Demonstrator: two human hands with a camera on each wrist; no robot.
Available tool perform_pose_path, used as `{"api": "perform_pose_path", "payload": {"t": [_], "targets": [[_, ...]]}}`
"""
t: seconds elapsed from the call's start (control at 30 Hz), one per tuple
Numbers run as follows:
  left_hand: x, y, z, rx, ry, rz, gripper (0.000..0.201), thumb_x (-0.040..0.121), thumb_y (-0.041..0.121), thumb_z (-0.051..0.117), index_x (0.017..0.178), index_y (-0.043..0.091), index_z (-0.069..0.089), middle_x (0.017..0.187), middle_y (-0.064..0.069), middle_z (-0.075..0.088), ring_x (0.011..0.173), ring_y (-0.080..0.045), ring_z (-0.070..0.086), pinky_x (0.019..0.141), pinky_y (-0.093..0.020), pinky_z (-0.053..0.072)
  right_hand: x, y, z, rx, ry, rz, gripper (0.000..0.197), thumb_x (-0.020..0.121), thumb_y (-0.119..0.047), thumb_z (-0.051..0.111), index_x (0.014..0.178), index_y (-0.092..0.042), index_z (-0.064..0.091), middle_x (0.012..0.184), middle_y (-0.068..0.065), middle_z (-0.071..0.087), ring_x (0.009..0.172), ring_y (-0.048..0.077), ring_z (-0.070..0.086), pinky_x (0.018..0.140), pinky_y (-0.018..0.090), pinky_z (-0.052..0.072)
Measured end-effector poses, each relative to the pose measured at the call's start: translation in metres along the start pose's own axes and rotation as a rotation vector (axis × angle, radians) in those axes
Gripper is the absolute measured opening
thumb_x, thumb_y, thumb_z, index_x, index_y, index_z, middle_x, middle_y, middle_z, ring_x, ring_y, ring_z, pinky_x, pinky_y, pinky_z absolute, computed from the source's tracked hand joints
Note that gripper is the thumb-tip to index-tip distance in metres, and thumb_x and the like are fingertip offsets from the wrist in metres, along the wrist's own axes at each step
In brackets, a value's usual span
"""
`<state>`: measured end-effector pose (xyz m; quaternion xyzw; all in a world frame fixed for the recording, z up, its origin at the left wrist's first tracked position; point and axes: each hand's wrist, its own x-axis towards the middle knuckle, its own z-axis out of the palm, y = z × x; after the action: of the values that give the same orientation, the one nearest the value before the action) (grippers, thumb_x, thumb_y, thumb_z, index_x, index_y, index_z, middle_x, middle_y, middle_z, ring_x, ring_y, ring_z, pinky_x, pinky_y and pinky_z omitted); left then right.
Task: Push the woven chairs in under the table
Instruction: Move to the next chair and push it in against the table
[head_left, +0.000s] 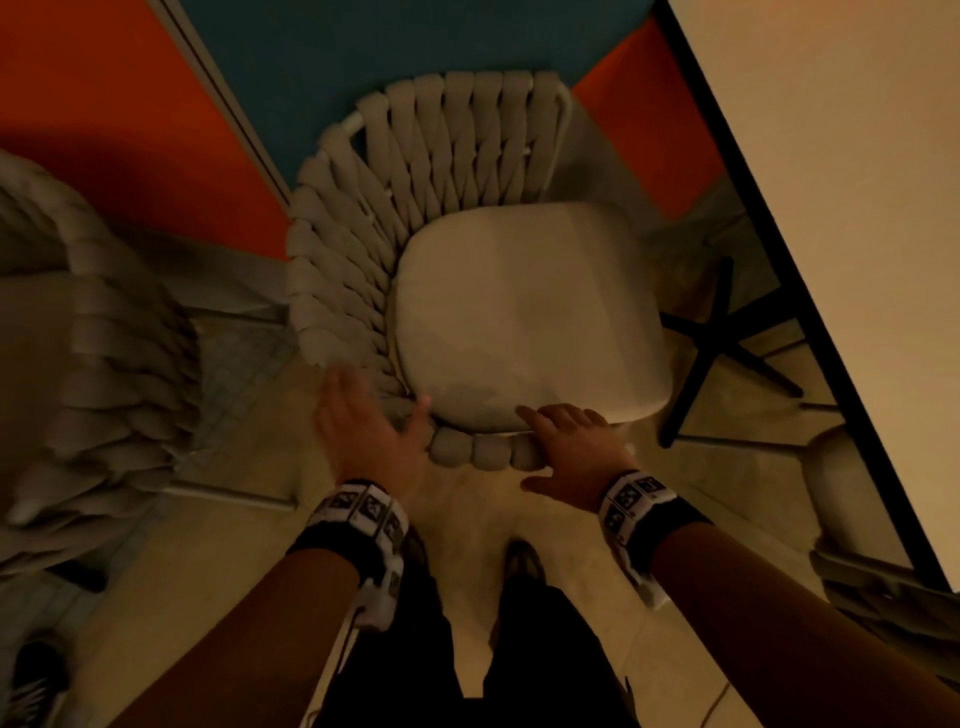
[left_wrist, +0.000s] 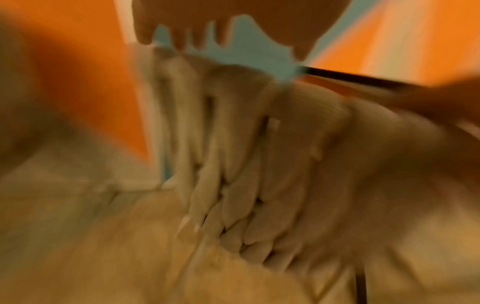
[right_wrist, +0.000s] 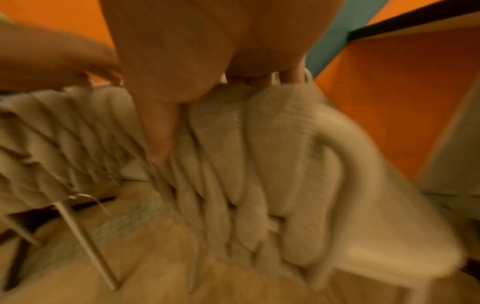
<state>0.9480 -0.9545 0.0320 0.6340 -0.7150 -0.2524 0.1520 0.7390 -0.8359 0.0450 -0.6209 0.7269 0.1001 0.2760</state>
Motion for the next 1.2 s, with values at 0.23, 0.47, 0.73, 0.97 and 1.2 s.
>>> {"api": "perform_pose_path", "payload": {"t": [0.23, 0.47, 0.73, 0.97, 1.2], "targets": [[0.062, -0.009, -0.017, -0.444, 0.034, -0.665, 0.099, 0.076, 0.044, 0.072, 0.149, 0.015, 0.012, 0.153, -0.018, 0.030, 0.134, -0.037, 0.038, 0.106, -0.047, 0.037, 0.029, -0.048, 0.004, 0.037, -0.059, -0.037, 0.085, 0.074, -0.057, 0.068, 0.141, -0.025, 0.026, 0.138, 0.007, 0.044, 0.127, 0.031, 0.041, 0.105, 0.050, 0.036], [0.093, 0.000, -0.011, -0.226, -0.054, -0.470, 0.053, 0.094, 0.030, 0.053, 0.134, -0.003, 0.043, 0.140, -0.023, 0.048, 0.125, -0.036, 0.048, 0.101, -0.038, 0.039, 0.034, -0.045, 0.004, -0.040, -0.008, -0.027, 0.033, 0.082, -0.042, 0.058, 0.107, -0.020, 0.057, 0.099, 0.006, 0.070, 0.088, 0.030, 0.066, 0.066, 0.035, 0.049], [0.071, 0.026, 0.037, -0.189, 0.055, -0.525, 0.054, 0.097, 0.027, 0.046, 0.134, -0.010, 0.036, 0.137, -0.031, 0.046, 0.123, -0.041, 0.047, 0.105, -0.045, 0.037, 0.017, 0.014, -0.011, -0.082, -0.033, -0.071, 0.033, 0.078, -0.037, 0.062, 0.106, -0.019, 0.059, 0.103, 0.007, 0.068, 0.093, 0.031, 0.064, 0.073, 0.036, 0.050], [0.040, 0.084, 0.086, -0.252, 0.105, -0.558, 0.053, 0.096, 0.023, 0.047, 0.134, -0.013, 0.034, 0.139, -0.032, 0.044, 0.125, -0.043, 0.045, 0.110, -0.049, 0.034, 0.003, 0.094, -0.022, -0.089, -0.111, -0.083, 0.038, 0.074, -0.040, 0.064, 0.109, -0.024, 0.060, 0.106, 0.004, 0.068, 0.099, 0.029, 0.063, 0.084, 0.042, 0.053], [0.019, 0.134, 0.127, -0.236, 0.152, -0.567, 0.058, 0.094, 0.024, 0.052, 0.137, -0.010, 0.031, 0.141, -0.030, 0.041, 0.128, -0.042, 0.042, 0.113, -0.049, 0.029, -0.019, 0.159, -0.030, -0.078, -0.148, -0.083, 0.037, 0.079, -0.041, 0.059, 0.111, -0.022, 0.058, 0.104, 0.005, 0.069, 0.095, 0.029, 0.064, 0.082, 0.039, 0.053]]}}
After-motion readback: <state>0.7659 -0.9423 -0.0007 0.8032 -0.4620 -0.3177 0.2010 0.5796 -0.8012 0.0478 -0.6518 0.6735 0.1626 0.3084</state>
